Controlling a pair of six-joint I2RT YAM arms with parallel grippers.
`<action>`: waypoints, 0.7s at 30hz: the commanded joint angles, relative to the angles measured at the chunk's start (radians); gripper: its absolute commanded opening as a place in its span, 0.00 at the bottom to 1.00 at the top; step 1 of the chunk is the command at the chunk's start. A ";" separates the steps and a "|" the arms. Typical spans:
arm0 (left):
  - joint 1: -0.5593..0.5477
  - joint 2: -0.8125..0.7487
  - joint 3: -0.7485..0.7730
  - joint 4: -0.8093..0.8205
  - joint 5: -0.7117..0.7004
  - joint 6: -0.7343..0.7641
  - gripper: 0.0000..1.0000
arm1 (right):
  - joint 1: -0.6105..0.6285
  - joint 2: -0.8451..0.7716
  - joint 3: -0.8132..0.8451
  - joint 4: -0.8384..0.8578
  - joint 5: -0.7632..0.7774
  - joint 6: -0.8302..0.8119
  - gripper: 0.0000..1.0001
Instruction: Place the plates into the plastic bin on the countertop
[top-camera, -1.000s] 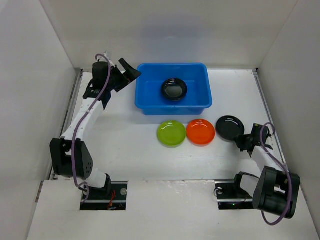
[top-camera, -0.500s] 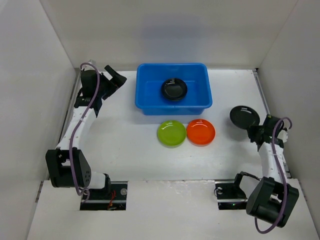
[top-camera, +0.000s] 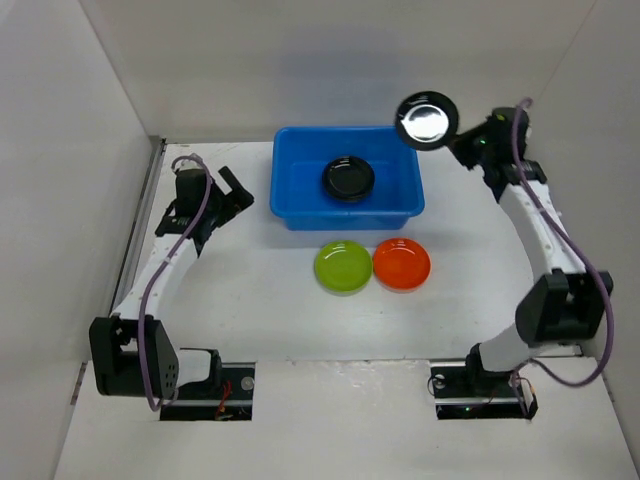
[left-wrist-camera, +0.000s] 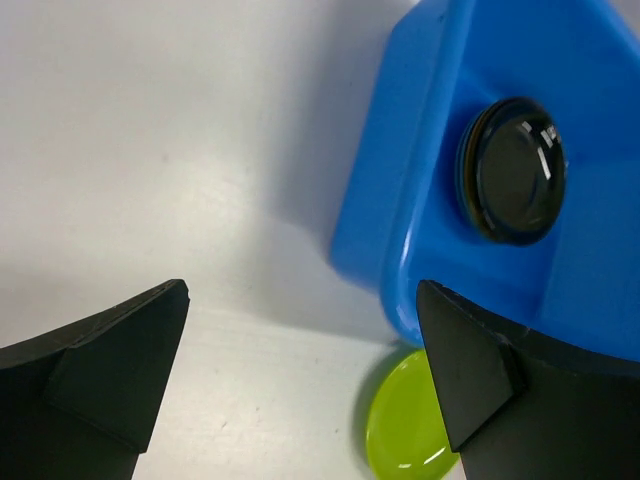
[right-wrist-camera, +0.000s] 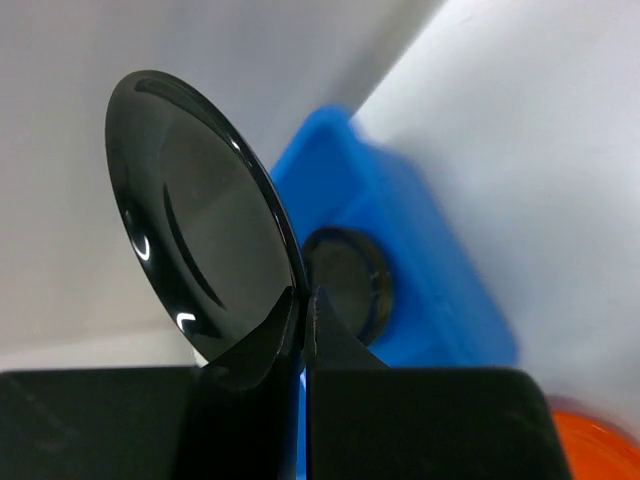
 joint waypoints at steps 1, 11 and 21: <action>-0.009 -0.109 -0.060 -0.031 -0.016 0.013 1.00 | 0.112 0.156 0.181 0.009 -0.112 -0.136 0.00; -0.132 -0.206 -0.226 -0.071 0.044 -0.046 1.00 | 0.266 0.515 0.424 -0.034 -0.139 -0.192 0.01; -0.258 -0.108 -0.275 0.030 0.073 -0.089 1.00 | 0.301 0.641 0.475 -0.060 -0.132 -0.240 0.06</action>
